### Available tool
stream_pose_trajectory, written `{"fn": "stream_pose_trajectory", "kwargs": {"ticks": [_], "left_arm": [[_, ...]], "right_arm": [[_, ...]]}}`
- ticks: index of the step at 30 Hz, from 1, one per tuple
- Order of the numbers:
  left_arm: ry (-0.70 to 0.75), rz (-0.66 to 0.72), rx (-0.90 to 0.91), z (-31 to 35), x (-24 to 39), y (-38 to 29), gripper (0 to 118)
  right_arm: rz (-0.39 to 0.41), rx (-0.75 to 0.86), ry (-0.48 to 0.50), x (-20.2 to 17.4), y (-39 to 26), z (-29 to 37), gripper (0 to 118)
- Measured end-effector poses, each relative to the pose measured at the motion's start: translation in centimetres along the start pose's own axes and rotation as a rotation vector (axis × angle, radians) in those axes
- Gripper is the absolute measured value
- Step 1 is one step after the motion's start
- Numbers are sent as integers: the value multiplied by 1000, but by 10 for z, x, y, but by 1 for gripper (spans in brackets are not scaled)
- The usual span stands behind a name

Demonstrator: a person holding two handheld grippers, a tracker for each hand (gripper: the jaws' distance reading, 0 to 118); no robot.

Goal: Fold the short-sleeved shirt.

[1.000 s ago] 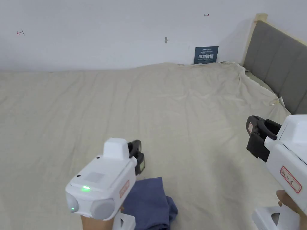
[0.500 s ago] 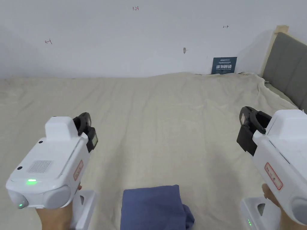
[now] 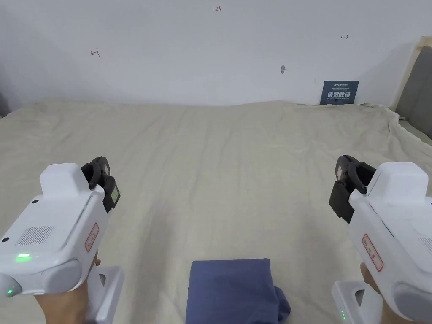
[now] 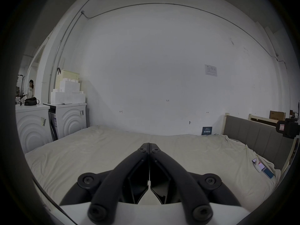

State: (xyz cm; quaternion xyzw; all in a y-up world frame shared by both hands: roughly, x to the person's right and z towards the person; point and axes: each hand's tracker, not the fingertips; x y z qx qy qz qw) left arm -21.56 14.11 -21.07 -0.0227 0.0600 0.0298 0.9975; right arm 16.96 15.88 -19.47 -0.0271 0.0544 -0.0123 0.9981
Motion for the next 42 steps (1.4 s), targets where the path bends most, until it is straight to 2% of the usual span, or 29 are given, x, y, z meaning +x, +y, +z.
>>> {"fn": "stream_pose_trajectory", "kwargs": {"ticks": [5, 11, 26, 34, 38, 42], "left_arm": [[-3, -1, -11, -1, -2, -4, 0], [-11, -2, -41, -2, -7, -15, 0], [-47, 12, -213, -13, -21, -68, 0], [-70, 22, -282, -16, -18, -93, 0], [-99, 36, -329, -19, -14, -102, 2], [-207, 134, -472, -29, -8, -118, 4]], "right_arm": [[0, -11, -7, -9, -11, -4, 0], [-9, -113, 11, -25, -52, -21, 0], [2, -501, 103, -71, -219, -64, 0], [37, -616, 71, -77, -294, -57, 0], [36, -539, 70, -75, -307, -48, 0], [58, -564, 77, -75, -305, -51, 0]]}}
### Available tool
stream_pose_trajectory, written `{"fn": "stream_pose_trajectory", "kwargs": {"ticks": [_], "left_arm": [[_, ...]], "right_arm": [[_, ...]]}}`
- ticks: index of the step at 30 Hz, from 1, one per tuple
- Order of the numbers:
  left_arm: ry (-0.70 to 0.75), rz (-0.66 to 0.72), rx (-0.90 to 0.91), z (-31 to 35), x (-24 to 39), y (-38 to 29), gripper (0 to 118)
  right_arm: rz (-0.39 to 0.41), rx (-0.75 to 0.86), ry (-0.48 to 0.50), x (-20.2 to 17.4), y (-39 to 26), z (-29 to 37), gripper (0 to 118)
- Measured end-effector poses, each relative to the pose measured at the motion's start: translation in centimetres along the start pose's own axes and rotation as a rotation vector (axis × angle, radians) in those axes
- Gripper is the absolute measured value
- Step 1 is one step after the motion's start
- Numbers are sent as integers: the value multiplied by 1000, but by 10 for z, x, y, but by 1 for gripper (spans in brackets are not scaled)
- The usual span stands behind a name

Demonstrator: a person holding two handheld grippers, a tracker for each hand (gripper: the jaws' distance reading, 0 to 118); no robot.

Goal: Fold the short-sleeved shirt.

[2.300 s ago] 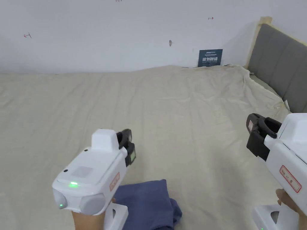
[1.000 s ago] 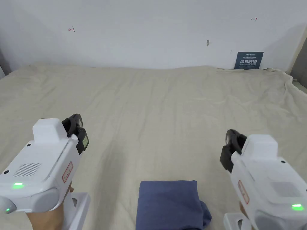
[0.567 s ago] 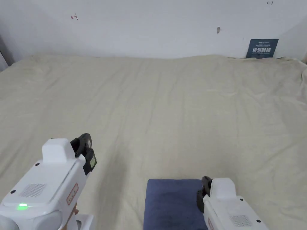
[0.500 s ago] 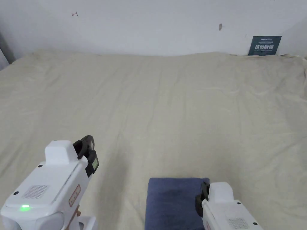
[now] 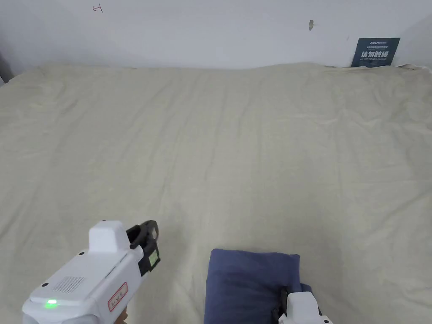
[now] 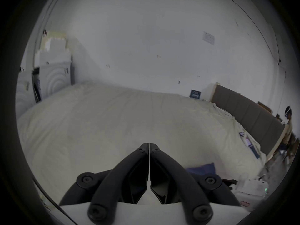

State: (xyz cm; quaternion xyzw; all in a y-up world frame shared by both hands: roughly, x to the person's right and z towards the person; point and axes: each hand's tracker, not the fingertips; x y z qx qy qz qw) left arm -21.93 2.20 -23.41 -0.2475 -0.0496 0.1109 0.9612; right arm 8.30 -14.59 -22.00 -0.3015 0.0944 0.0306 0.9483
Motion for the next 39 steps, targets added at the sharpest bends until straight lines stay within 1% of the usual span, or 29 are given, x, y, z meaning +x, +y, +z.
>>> {"fn": "stream_pose_trajectory", "kwargs": {"ticks": [1, 3, 4, 5, 6, 7, 8, 10, 13, 15, 17, 18, 19, 20, 21, 22, 24, 25, 27, 29, 32, 36, 39], "left_arm": [[-34, 25, -55, -7, 1, -3, 8], [-107, 86, -165, -23, 1, -9, 24], [-147, 132, -247, -33, 2, -13, 38], [-171, 173, -328, -44, 2, -18, 62], [-198, 208, -409, -56, 2, -25, 78], [-241, 217, -490, -68, 2, -32, 89], [-260, 227, -510, -77, 2, -40, 95], [-250, 229, -593, -95, 3, -54, 95], [-245, 219, -668, -118, 5, -71, 95], [-247, 211, -716, -129, 7, -76, 86], [-259, 183, -707, -131, 12, -78, 84], [-268, 166, -689, -130, 14, -76, 78], [-282, 160, -677, -130, 16, -74, 65], [-299, 161, -677, -130, 17, -74, 50], [-318, 173, -693, -133, 18, -74, 50], [-311, 176, -697, -134, 21, -75, 46], [-304, 149, -698, -134, 21, -76, 30], [-318, 161, -698, -134, 18, -76, 24], [-332, 225, -705, -134, 15, -76, 21], [-320, 192, -691, -129, 18, -73, 20], [-312, 72, -649, -118, 29, -64, 18], [-353, 50, -622, -111, 22, -41, 17], [-296, -35, -589, -107, 7, -20, 16]], "right_arm": [[-2, -2, 3, 1, 0, 0, 0], [-22, -7, 14, 4, 1, 1, 0], [-28, -11, 19, 5, 2, 1, 0], [-34, -15, 22, 5, 3, 1, 0], [-34, -19, 24, 5, 4, 2, 0], [-33, -22, 27, 6, 4, 1, 0], [-35, -24, 29, 6, 4, 1, 0], [-43, -27, 36, 7, 5, 2, 0], [-47, -29, 40, 8, 4, 2, 0], [-52, -31, 44, 9, 5, 3, 0], [-60, -35, 48, 10, 5, 3, 0], [-64, -36, 48, 10, 6, 3, 0], [-66, -36, 48, 10, 6, 3, 0], [-67, -37, 48, 10, 6, 3, 0], [-71, -38, 48, 10, 6, 3, 0], [-74, -39, 48, 11, 7, 3, 0], [-84, -43, 53, 12, 8, 3, 0], [-86, -47, 57, 13, 8, 3, 0], [-86, -54, 64, 14, 11, 3, 0], [-83, -63, 83, 17, 15, 4, 0], [-81, -55, 110, 21, 28, 14, 0], [-93, 76, 118, 28, 61, 42, 0], [-73, 165, 112, 33, 92, 61, 0]]}}
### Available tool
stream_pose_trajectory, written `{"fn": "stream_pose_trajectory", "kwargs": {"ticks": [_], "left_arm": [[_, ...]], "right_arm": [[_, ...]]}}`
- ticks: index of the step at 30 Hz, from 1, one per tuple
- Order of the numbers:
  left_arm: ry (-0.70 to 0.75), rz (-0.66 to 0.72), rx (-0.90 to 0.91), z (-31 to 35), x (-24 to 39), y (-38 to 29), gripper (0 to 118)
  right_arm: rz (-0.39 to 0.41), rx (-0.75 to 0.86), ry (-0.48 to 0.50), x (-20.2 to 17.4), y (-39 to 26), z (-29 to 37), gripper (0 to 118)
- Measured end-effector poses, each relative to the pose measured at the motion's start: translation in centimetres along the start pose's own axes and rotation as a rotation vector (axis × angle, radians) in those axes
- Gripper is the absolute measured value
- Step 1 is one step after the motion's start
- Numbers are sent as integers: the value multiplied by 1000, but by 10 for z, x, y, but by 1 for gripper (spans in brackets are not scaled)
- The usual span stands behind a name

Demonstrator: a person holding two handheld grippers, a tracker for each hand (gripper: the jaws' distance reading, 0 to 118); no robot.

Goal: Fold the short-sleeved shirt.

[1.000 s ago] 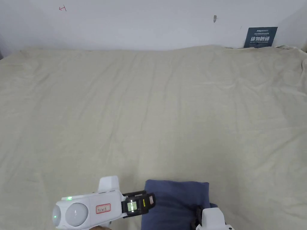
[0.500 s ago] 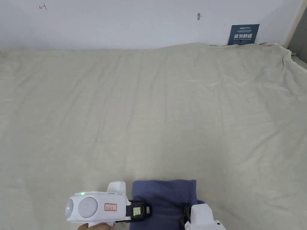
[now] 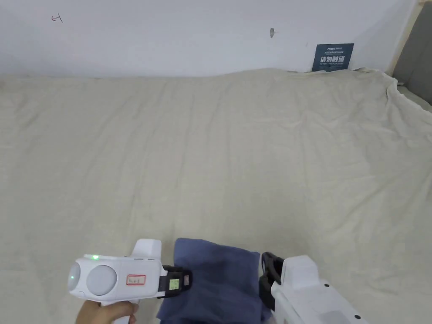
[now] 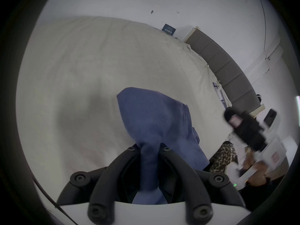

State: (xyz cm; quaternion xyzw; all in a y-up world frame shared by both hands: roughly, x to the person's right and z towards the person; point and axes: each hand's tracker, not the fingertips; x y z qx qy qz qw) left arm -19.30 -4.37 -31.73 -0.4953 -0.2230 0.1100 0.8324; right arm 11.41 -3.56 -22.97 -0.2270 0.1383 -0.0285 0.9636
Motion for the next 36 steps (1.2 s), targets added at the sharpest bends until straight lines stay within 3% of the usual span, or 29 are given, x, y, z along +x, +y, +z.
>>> {"fn": "stream_pose_trajectory", "kwargs": {"ticks": [10, 19, 25, 31, 33, 36], "left_arm": [[277, 5, 17, 98, -135, 39, 16], [581, 159, 23, 187, -260, 43, 16], [668, 296, 6, 205, -315, 30, 16], [689, 396, -12, 180, -336, 14, 17], [717, 372, -13, 170, -336, 10, 22], [779, 338, -9, 161, -329, 8, 49]], "right_arm": [[42, 186, -10, -15, 97, 23, 0], [93, 231, -33, -30, 135, 8, 0], [111, 224, -50, -36, 139, -7, 0], [103, 189, -56, -39, 135, -20, 0], [104, 181, -60, -39, 134, -21, 0], [101, 178, -65, -36, 134, -19, 0]]}}
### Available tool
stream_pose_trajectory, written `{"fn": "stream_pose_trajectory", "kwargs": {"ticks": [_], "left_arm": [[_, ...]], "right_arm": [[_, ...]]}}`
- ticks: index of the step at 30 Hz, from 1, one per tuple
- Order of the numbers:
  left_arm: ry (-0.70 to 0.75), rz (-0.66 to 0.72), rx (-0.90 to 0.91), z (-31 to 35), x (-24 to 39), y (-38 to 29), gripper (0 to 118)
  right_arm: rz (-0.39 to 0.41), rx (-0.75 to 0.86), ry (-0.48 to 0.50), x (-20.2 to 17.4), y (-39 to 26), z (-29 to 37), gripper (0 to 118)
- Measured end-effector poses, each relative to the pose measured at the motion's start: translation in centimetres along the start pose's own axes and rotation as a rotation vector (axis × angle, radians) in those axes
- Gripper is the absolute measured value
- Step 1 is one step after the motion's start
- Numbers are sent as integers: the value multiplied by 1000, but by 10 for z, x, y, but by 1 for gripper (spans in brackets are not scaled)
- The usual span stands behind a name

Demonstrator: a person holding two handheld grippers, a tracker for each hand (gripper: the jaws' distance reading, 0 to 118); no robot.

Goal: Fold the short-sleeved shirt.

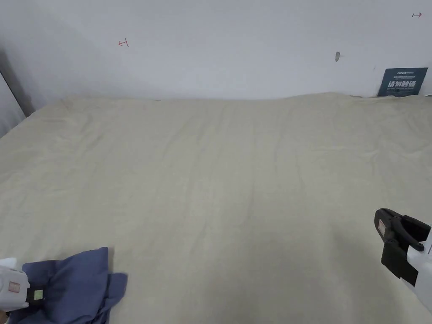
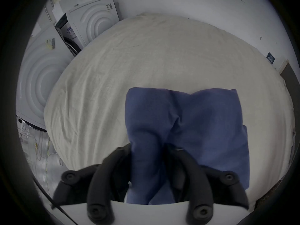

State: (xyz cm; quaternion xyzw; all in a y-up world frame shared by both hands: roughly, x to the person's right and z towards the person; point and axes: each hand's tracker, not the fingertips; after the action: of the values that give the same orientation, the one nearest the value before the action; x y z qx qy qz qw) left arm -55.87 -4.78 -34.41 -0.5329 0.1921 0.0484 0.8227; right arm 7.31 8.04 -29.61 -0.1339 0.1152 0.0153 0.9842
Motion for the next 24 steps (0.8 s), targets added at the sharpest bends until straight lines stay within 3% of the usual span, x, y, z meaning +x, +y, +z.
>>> {"fn": "stream_pose_trajectory", "kwargs": {"ticks": [5, 6, 18, 24], "left_arm": [[99, 28, 117, 24, 2, -1, 93], [95, 44, 160, 36, 3, 0, 95], [-48, 195, 811, 239, 73, -24, 95], [-113, 207, 1009, 308, 128, -52, 94]], "right_arm": [[-4, 5, -4, 12, 3, 14, 0], [-3, 12, -5, 14, 5, 18, 0], [-29, 118, -73, 47, 36, 72, 0], [-22, 177, -102, 64, 49, 94, 0]]}}
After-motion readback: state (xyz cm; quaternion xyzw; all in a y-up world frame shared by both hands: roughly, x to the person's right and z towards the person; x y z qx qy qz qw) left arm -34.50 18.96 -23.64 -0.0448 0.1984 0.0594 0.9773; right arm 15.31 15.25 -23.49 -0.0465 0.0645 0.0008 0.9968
